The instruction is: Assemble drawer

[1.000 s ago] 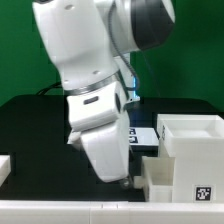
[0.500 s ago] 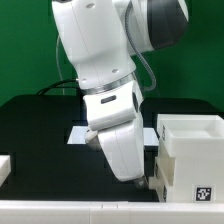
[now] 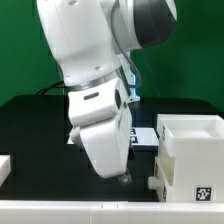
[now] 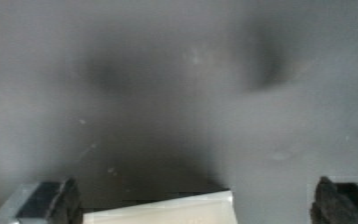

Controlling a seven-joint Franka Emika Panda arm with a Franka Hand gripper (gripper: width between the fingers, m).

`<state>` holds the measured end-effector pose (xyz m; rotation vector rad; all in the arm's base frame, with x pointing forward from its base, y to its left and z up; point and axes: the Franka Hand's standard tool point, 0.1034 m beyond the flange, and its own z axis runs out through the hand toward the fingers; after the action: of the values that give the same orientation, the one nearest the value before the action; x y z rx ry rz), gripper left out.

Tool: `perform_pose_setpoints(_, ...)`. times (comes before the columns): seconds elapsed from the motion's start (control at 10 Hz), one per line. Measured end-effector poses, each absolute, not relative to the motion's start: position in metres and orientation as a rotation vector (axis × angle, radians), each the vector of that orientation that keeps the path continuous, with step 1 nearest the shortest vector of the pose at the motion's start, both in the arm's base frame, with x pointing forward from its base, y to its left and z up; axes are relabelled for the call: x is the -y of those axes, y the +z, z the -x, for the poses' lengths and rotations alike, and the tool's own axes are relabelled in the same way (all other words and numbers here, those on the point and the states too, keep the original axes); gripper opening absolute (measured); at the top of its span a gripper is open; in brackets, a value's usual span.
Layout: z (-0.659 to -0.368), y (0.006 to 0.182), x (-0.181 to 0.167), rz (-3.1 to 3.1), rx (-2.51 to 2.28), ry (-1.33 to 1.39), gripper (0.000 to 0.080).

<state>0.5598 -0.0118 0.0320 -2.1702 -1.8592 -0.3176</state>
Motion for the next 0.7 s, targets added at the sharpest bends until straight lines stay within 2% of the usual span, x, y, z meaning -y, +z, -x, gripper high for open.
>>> perform_pose_setpoints(0.5, -0.558, 0.030, 0.011, 2.168, 1.857, -0.315, 0.0649)
perform_pose_setpoints(0.6, -0.557, 0.032, 0.013, 2.201, 1.830, -0.315, 0.0649)
perform_pose_setpoints(0.7, -0.542, 0.041, 0.019, 2.308, 1.765, -0.305, 0.0649)
